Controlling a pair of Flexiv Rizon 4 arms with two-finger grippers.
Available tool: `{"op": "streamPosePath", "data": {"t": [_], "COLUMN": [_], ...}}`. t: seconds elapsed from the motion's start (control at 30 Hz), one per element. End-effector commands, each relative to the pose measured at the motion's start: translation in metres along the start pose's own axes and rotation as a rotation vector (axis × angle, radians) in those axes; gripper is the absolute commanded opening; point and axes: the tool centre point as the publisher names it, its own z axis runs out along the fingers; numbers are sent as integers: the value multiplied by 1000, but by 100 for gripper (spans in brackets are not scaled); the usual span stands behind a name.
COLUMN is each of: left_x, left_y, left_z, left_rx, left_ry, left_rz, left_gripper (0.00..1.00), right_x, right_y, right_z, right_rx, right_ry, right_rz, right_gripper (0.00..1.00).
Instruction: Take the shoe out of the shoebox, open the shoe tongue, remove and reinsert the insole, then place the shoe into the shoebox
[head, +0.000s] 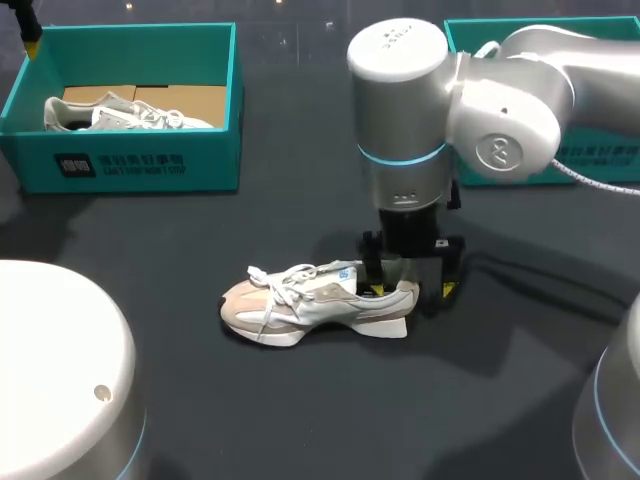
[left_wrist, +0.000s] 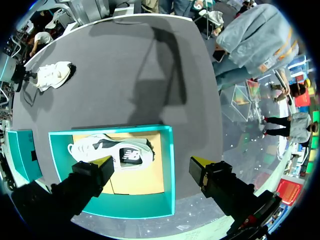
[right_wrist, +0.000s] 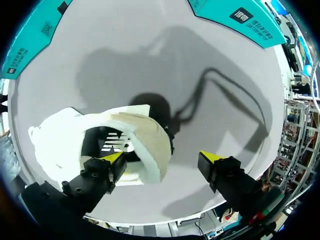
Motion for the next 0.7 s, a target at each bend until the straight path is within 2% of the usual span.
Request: {"op": "streamPosePath", "data": {"t": [0.03, 0.07, 0.13, 0.2, 0.23, 0.67, 0.7], "left_x": [1, 1, 1, 1, 1, 1, 1], "left_y": [0, 0, 0, 0, 0, 0, 0], "left_z": [0, 0, 0, 0, 0, 0, 0], "left_rx": [0, 0, 0, 0, 0, 0, 0], "left_ry": [1, 1, 1, 1, 1, 1, 1], "left_rz": [1, 1, 1, 1, 1, 1, 1], "left_gripper": [100, 100, 100, 100, 100, 100, 100], "right_x": [-18, -19, -24, -29, -29, -29, -32], "right_y": [-5, -5, -5, -5, -5, -5, -7], "right_z": [-27, -32, -43, -55, -58, -58, -59], "right_rx": [15, 37, 65, 49, 92, 92, 67], "right_ry": [57, 72, 202, 321, 270, 270, 294], "right_rz": [-31, -45, -123, -229, -252, -252, -281], "right_gripper": [100, 100, 100, 100, 100, 100, 100]}}
